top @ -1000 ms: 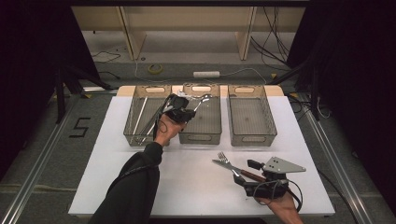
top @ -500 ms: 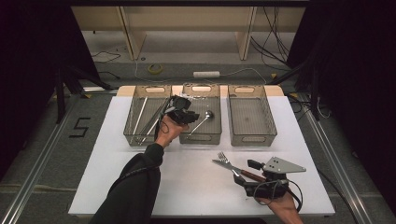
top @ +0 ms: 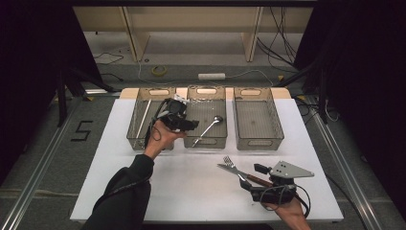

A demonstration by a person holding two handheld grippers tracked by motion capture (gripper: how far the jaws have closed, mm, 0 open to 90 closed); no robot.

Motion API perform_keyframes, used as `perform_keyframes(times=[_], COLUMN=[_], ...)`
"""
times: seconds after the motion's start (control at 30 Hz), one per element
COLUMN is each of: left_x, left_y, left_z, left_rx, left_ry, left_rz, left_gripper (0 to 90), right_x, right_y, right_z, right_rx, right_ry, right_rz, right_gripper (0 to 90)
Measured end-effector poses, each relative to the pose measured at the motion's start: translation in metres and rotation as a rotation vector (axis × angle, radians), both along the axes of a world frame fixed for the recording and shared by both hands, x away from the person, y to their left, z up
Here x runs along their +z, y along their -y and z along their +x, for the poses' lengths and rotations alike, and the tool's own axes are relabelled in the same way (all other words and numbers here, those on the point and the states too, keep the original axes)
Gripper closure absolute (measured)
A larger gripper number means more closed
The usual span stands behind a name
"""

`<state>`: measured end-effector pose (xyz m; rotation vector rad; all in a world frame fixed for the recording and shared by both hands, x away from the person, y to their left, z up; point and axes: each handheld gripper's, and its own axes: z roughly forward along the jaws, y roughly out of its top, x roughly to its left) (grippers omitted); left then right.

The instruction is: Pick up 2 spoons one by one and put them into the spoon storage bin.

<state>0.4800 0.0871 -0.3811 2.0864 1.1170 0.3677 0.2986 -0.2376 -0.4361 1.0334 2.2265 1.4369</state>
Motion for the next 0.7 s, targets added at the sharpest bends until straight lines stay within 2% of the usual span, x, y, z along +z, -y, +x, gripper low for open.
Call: perform_keyframes(times=[0.3, 0.37, 0.47, 0.53, 0.7], left_x=[0.005, 0.006, 0.009, 0.010, 0.008], left_y=[-0.029, -0.033, -0.038, -0.039, -0.049], left_z=[-0.031, -0.036, -0.044, -0.048, -0.061], left_rx=[0.034, 0.038, 0.040, 0.049, 0.066], left_ry=[-0.023, -0.022, 0.009, 0.011, -0.006], left_rz=[-0.017, 0.001, 0.014, 0.032, 0.048], left_gripper=[30.0, 28.9, 28.1, 27.1, 24.8], right_x=[0.000, 0.000, 0.000, 0.001, 0.002], right_y=[-0.001, -0.001, -0.001, -0.002, -0.002], right_z=[0.000, 0.000, 0.000, -0.001, -0.002], right_rx=[-0.004, -0.004, -0.002, 0.000, 0.003], right_ry=[-0.002, -0.003, 0.002, 0.004, 0.008], right_rz=[0.000, -0.002, -0.004, 0.000, -0.003], right_gripper=[23.3, 23.3, 23.3, 23.3, 23.3])
